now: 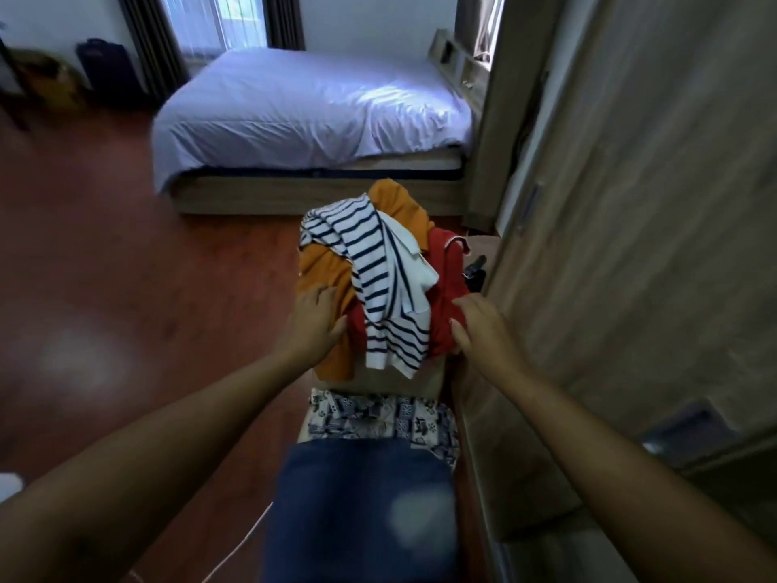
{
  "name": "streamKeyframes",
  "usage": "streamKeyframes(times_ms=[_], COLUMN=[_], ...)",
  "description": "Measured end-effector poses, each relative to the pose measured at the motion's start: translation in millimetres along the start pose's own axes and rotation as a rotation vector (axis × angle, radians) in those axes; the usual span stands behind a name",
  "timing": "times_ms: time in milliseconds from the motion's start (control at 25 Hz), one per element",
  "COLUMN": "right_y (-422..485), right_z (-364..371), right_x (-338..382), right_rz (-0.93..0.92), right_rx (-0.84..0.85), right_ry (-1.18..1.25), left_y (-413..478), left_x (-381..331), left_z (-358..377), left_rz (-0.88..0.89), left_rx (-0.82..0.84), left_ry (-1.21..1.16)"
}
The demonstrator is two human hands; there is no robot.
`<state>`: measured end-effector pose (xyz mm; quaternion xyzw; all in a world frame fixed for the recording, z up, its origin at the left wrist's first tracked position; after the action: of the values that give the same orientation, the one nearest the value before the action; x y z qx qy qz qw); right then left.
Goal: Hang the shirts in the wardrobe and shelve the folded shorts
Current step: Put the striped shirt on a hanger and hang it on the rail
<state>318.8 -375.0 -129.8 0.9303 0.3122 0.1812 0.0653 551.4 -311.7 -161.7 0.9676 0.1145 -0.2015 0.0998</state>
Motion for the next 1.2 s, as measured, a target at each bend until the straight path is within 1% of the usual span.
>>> streamKeyframes(times_ms=[40, 120, 200, 280, 320, 440, 560, 600, 680, 760, 840, 920, 1000, 1080, 1200], right_y=[20.2, 62.9, 99.7, 127.2, 139.2, 159.5, 168.3, 170.1, 172.8, 174.8, 176.6, 180.4, 190.5, 208.7, 236.4], right_z=[5.7, 12.4, 18.3, 26.6, 32.0, 46.4, 57.4, 59.8, 60.4, 55.9, 47.5, 32.3, 12.1, -6.9, -27.6], right_x=[7.8, 20.3, 23.6, 21.4, 20.5, 18.6, 12.1, 9.6, 6.8, 7.5, 14.6, 27.4, 41.6, 55.7, 81.4], right_rz=[0.024, 0.096, 0.184, 0.233, 0.25, 0.29, 0.34, 0.354, 0.35, 0.319, 0.262, 0.211, 0.211, 0.227, 0.237], right_rx=[-0.01, -0.053, -0.083, -0.08, -0.07, -0.04, -0.03, -0.025, -0.026, -0.048, -0.075, -0.111, -0.149, -0.189, -0.226], right_ry=[0.048, 0.154, 0.231, 0.233, 0.218, 0.192, 0.209, 0.218, 0.209, 0.192, 0.226, 0.349, 0.483, 0.566, 0.712], left_y=[17.9, 57.3, 93.4, 118.7, 131.4, 160.6, 176.3, 178.4, 179.8, 179.9, 179.5, 180.0, 184.3, 190.0, 197.9], left_x=[10.7, 20.5, 15.0, 1.5, -1.6, -4.2, -7.5, -6.2, 3.1, 20.8, 42.1, 63.5, 85.3, 99.0, 105.0], left_z=[-10.0, -30.2, -42.9, -45.8, -44.4, -41.8, -47.0, -51.4, -64.3, -79.8, -98.6, -124.6, -151.2, -180.0, -227.7], left_rz=[0.008, 0.081, 0.214, 0.377, 0.428, 0.452, 0.494, 0.502, 0.45, 0.335, 0.228, 0.162, 0.101, 0.045, 0.063], left_rx=[-0.026, -0.075, -0.115, -0.126, -0.114, -0.085, -0.161, -0.181, -0.186, -0.177, -0.236, -0.363, -0.484, -0.555, -0.636], left_ry=[-0.003, 0.018, 0.087, 0.202, 0.251, 0.254, 0.232, 0.187, -0.019, -0.322, -0.512, -0.559, -0.601, -0.682, -0.798])
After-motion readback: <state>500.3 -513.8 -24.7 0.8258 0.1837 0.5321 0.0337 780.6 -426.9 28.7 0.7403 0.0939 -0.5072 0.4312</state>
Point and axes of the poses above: each hand's wrist, its own y-axis towards the middle knuckle, its own z-axis out of the palm, x = y × z, the point moved 9 cm from there along y, towards the middle knuckle, and after that the axes turned 1 degree about -z, right-handed, at the moved point
